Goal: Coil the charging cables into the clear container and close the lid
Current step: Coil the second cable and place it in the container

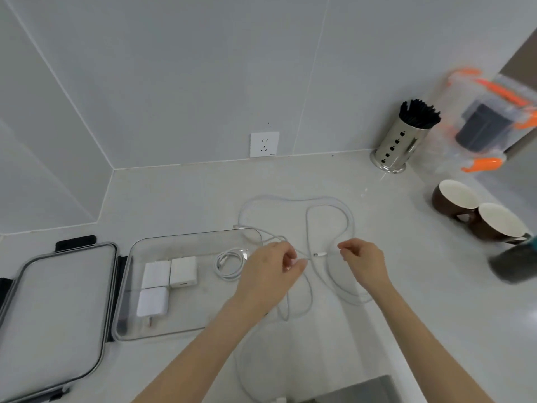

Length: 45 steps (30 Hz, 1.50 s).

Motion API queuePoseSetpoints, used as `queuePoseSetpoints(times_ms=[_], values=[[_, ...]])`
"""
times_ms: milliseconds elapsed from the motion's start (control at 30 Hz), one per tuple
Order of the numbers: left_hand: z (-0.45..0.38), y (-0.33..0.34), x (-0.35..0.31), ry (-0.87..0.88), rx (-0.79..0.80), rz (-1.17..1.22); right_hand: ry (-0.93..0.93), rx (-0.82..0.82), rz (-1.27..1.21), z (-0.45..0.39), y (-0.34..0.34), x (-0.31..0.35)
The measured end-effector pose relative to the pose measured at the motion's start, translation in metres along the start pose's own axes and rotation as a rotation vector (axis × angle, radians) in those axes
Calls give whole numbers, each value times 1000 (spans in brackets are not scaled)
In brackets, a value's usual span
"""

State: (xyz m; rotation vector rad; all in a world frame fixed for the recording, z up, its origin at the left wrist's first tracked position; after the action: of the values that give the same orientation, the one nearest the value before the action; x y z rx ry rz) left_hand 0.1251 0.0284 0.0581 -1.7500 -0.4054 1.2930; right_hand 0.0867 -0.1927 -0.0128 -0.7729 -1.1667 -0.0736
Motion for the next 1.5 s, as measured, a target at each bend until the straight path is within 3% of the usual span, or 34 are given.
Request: queuePoseSetpoints(times_ms=[100,200,367,500,567,767,833,967,1133,1267,1400,1500], values=[[11,22,-28,137,-10,-12,47,56,182,8,8,-36],[22,64,-56,254,150,-62,92,161,283,19,21,-63],[19,142,-55,297,373,-359,-71,154,531,34,25,-60],[12,171,-42,356,409,-497,-203,75,492,45,26,-60],[7,184,-33,365,349,-507,-241,46,471,48,22,-62],[2,173,-43,350,324,-418,-181,44,341,51,9,-53],[-5,163,-46,281,312,-300,-182,41,274,49,4,-37],[-29,109,-60,236,64,-212,-372,6,168,52,-12,28],[-47,22,-85,293,-123,-204,-604,-47,75,58,-45,111],[-49,-47,-82,286,-217,-3,-717,-135,-68,61,-79,163],[-46,-94,-53,126,-263,389,-612,-18,-293,48,-70,174],[-39,-109,-35,58,-262,508,-531,79,-516,42,-44,176]])
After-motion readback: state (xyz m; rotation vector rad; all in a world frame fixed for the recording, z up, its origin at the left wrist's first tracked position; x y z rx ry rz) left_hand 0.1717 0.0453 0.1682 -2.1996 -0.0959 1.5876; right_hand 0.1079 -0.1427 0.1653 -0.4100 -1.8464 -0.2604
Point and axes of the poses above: each hand's wrist, its own z-axis away from the middle knuckle, its own y-axis out of the palm, x = y × z, the point moved 9 cm from there along -z, towards the middle knuckle, and after that the axes turned 15 degrees about -z, right-handed, at the moved point
